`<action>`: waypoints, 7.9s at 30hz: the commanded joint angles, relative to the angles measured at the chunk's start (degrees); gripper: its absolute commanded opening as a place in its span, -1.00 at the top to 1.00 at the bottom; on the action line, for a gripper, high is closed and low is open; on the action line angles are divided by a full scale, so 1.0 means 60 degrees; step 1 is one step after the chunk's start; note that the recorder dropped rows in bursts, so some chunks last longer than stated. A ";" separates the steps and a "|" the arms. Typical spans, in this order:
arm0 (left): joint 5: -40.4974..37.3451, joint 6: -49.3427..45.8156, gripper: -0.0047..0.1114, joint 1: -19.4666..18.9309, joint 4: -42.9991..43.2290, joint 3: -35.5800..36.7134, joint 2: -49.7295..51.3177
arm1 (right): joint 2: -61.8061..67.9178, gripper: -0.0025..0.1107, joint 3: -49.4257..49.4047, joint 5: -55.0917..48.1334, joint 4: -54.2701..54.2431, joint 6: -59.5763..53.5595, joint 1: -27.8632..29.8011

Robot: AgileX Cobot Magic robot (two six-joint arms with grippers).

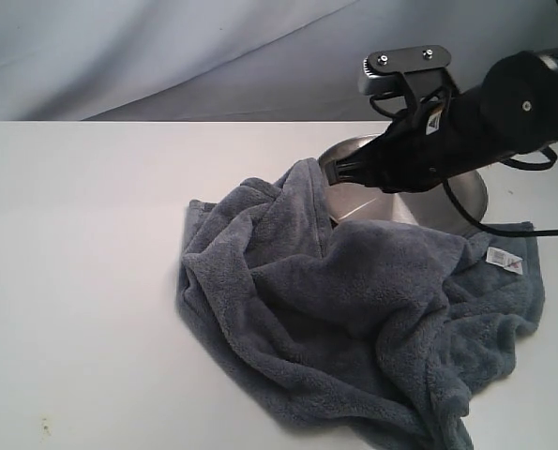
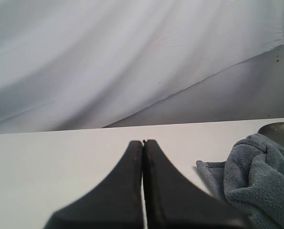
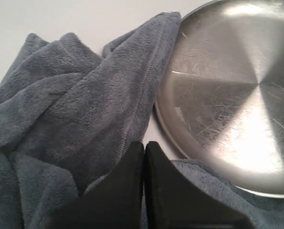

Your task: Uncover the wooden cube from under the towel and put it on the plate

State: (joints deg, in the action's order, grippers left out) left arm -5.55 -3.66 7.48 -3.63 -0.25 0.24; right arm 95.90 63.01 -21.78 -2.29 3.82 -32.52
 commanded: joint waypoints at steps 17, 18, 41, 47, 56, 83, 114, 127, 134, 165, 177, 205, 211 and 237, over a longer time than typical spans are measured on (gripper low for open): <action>0.0103 0.0021 0.92 -0.0021 -0.0023 0.0042 -0.0040 | 0.0753 0.96 0.0964 -0.0067 0.0503 0.0224 -0.1146; 0.0103 0.0021 0.92 -0.0021 -0.0023 0.0042 -0.0040 | 0.0755 0.96 0.1061 -0.0162 0.0503 0.0224 -0.1352; 0.0103 0.0021 0.92 -0.0021 -0.0023 0.0042 -0.0040 | -0.1956 0.96 -0.4290 0.1708 -0.0230 0.0948 -0.3300; 0.0103 0.0021 0.92 -0.0021 -0.0023 0.0042 -0.0040 | -0.3032 0.96 -0.5278 0.1439 0.0109 0.1676 -0.1420; 0.0103 0.0021 0.92 -0.0021 -0.0023 0.0042 -0.0040 | -0.3686 0.96 -0.5259 0.1327 0.0735 0.2594 0.1192; 0.0103 0.0021 0.92 -0.0021 -0.0023 0.0042 -0.0040 | 0.1758 0.96 0.1460 -0.0413 0.0828 0.1616 -0.1379; 0.0103 0.0021 0.92 -0.0021 -0.0023 0.0042 -0.0040 | -0.2789 0.96 -0.5856 0.2937 -0.1143 0.1724 -0.2119; 0.0103 0.0021 0.92 -0.0021 -0.0023 0.0042 -0.0040 | -0.3086 0.96 -0.5622 0.2064 -0.0363 0.1724 0.1907; 0.0103 0.0021 0.92 -0.0021 -0.0023 0.0042 -0.0040 | -0.2557 0.96 -0.3607 0.1392 0.0382 0.1724 0.2565; 0.0103 0.0021 0.92 -0.0021 -0.0023 0.0042 -0.0040 | 0.1026 0.96 0.0422 -0.0285 0.1366 0.1948 -0.3677; 0.0103 0.0021 0.92 -0.0021 -0.0023 0.0042 -0.0040 | -0.1405 0.96 -0.4092 0.1554 0.0086 0.1971 -0.3167; 0.0103 0.0021 0.92 -0.0021 -0.0023 0.0042 -0.0040 | -0.3292 0.96 -0.4373 0.2829 0.1532 0.1582 0.0877; 0.0103 0.0021 0.92 -0.0021 -0.0023 0.0042 -0.0040 | -0.2814 0.96 -0.4307 0.2669 0.2028 0.1581 0.0292; 0.0103 0.0021 0.92 -0.0021 -0.0023 0.0042 -0.0040 | -0.1256 -0.22 -0.2151 -0.0391 0.1703 0.0819 -0.0492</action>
State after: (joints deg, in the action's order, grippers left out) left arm -5.55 -3.66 7.48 -3.63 -0.25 0.24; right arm 88.25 49.73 -25.28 8.20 9.15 -35.28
